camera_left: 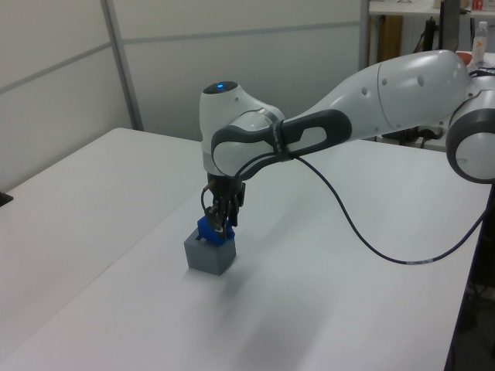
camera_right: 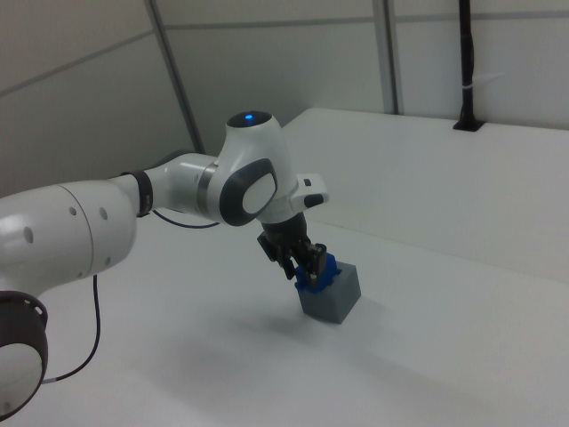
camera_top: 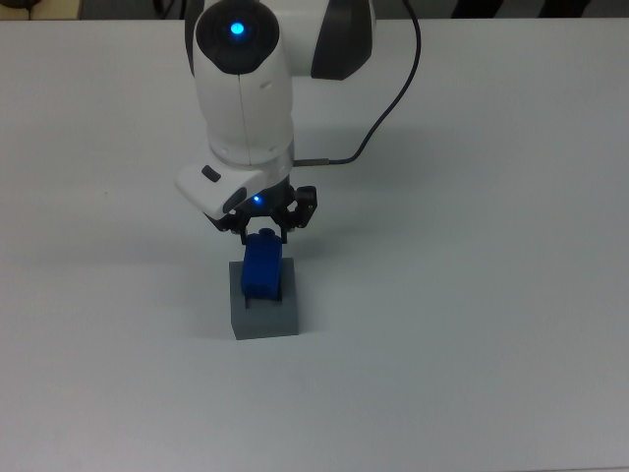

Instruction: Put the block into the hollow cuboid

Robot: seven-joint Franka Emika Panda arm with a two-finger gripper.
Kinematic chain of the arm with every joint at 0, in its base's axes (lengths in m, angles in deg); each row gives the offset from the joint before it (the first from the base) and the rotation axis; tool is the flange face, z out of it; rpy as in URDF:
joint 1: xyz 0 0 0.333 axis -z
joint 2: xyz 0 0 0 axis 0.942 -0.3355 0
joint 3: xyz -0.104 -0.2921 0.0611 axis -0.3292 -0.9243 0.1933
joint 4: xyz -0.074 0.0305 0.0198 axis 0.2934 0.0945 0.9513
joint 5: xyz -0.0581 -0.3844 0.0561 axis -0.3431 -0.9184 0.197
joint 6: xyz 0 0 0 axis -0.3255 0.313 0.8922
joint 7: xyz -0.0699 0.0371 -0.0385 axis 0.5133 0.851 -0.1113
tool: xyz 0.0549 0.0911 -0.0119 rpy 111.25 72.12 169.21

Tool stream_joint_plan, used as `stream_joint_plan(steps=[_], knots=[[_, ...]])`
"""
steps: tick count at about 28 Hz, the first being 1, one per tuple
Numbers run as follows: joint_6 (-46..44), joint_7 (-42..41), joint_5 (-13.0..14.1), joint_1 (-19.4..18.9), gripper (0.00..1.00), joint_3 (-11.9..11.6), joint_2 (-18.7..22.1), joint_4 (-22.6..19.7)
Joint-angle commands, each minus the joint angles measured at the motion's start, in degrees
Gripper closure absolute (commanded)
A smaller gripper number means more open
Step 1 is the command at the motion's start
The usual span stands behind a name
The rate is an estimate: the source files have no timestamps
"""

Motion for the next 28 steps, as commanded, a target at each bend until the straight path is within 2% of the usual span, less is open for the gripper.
stream_joint_plan(steps=[1, 6, 20, 28], knots=[[-4.91, -1.51, 1.31, -0.02, 0.67, 0.01, 3.58, -0.49], [-5.63, -2.21, 2.98, 0.33, 0.66, -0.08, 4.03, 0.4], [-4.31, -2.92, 2.54, 0.33, 0.64, -0.08, 1.39, 0.74], [1.23, -3.1, 1.93, 0.51, 0.59, -0.08, 0.77, 1.19]])
